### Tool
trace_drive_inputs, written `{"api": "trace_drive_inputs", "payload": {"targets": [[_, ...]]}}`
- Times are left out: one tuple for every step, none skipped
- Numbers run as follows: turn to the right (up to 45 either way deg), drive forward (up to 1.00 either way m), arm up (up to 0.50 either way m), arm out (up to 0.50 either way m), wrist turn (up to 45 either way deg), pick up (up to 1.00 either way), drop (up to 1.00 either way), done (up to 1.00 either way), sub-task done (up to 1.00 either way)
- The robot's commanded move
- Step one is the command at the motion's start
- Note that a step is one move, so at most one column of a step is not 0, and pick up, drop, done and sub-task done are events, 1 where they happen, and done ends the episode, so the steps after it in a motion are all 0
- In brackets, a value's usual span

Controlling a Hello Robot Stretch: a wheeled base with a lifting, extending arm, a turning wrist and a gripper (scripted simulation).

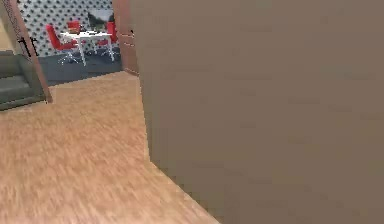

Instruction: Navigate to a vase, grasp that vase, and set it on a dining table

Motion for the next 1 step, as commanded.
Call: {"api": "trace_drive_inputs", "payload": {"targets": [[-30.0,0.0,0.0,0.0,0.0,0.0,0.0,0.0,0.0]]}}
